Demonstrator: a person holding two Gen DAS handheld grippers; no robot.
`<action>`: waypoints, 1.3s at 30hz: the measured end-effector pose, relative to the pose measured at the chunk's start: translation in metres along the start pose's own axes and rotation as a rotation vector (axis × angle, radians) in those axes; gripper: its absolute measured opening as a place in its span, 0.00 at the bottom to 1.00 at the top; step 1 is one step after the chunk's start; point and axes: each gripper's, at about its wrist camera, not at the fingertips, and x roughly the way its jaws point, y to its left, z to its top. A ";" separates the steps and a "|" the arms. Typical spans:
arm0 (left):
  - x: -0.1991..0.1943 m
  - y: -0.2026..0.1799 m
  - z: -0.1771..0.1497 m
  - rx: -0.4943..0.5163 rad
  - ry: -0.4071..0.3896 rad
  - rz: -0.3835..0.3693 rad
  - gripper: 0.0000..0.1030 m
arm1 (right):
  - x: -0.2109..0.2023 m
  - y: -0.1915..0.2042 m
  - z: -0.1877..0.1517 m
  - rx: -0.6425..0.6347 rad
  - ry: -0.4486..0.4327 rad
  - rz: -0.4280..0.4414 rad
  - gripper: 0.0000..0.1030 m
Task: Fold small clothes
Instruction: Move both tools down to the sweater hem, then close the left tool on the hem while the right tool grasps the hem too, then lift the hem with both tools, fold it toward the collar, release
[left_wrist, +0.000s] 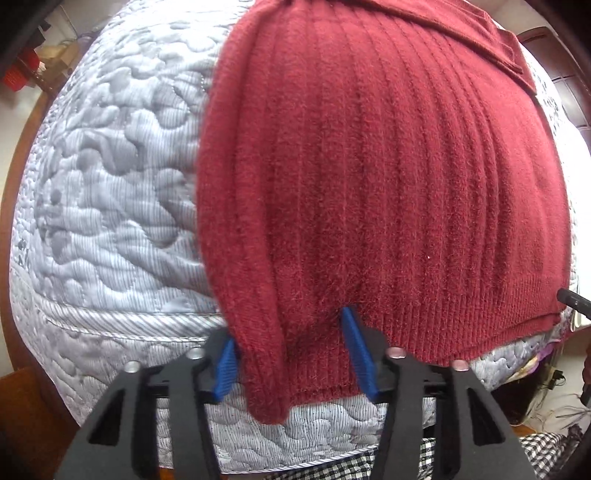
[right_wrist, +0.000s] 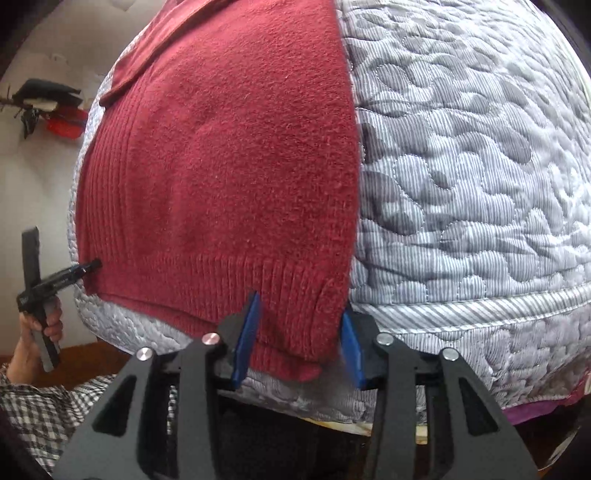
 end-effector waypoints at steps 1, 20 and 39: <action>0.000 0.001 0.008 -0.010 0.002 -0.009 0.35 | 0.001 0.002 0.000 -0.011 0.003 0.012 0.28; -0.065 0.044 0.038 -0.079 -0.128 -0.232 0.11 | -0.057 0.004 0.014 -0.017 -0.070 0.262 0.05; -0.088 0.063 0.181 -0.203 -0.301 -0.271 0.12 | -0.094 -0.013 0.184 0.023 -0.183 0.254 0.05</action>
